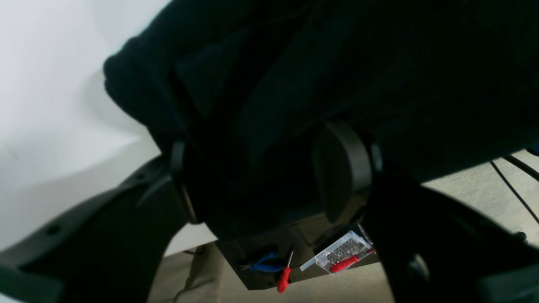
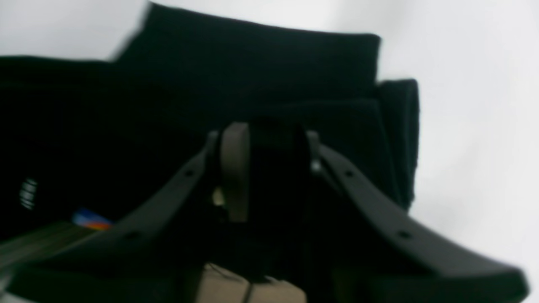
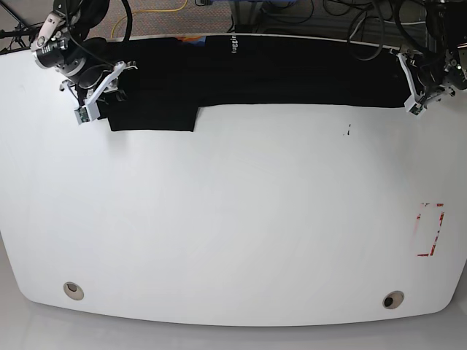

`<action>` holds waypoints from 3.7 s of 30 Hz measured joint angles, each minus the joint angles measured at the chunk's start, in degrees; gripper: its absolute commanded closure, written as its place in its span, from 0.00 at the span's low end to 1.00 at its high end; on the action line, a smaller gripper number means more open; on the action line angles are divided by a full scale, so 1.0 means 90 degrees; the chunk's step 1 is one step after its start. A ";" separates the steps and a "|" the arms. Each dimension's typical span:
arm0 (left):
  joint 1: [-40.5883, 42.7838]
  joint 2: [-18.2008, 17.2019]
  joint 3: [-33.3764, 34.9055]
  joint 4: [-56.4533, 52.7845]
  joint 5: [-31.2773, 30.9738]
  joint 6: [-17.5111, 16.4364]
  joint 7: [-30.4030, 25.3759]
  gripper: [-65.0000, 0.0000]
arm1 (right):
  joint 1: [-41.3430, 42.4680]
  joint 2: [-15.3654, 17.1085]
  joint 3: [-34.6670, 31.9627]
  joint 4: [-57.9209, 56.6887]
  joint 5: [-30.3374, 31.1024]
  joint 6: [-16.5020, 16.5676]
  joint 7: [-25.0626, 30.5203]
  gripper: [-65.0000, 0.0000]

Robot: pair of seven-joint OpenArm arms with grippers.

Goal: Fold the T-shirt properly
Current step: 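Pull the black strip away from the table edge with both grippers, then stretch the strip taut between both grippers, right gripper pulling outward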

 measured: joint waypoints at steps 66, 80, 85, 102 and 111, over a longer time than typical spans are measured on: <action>-0.2965 0.0464 0.0976 -0.1855 0.0998 0.0005 -0.0085 0.62 | 0.2897 0.0580 -0.0532 -0.2356 -0.2358 0.0012 0.0996 0.30; -0.2856 0.0542 0.0750 -0.1120 0.0002 0.0005 0.0172 0.62 | 0.3934 0.0833 -0.0542 -0.4104 -0.2409 0.0000 0.1404 0.27; -0.2839 0.0546 0.0750 -0.0814 -0.0015 0.0005 0.0199 0.62 | 0.4150 0.1083 -0.0869 -0.4879 -0.2431 -0.0005 0.1817 0.27; -0.2837 0.0549 0.0750 -0.0527 -0.0010 0.0005 0.0248 0.62 | 0.3939 0.1141 -0.1049 -0.5423 -0.2382 -0.0007 0.2419 0.27; -0.2837 0.0534 0.0748 -0.0527 -0.0010 0.0005 0.0245 0.62 | 0.3810 0.1071 -0.1049 -0.5440 -0.2344 -0.0012 0.2730 0.36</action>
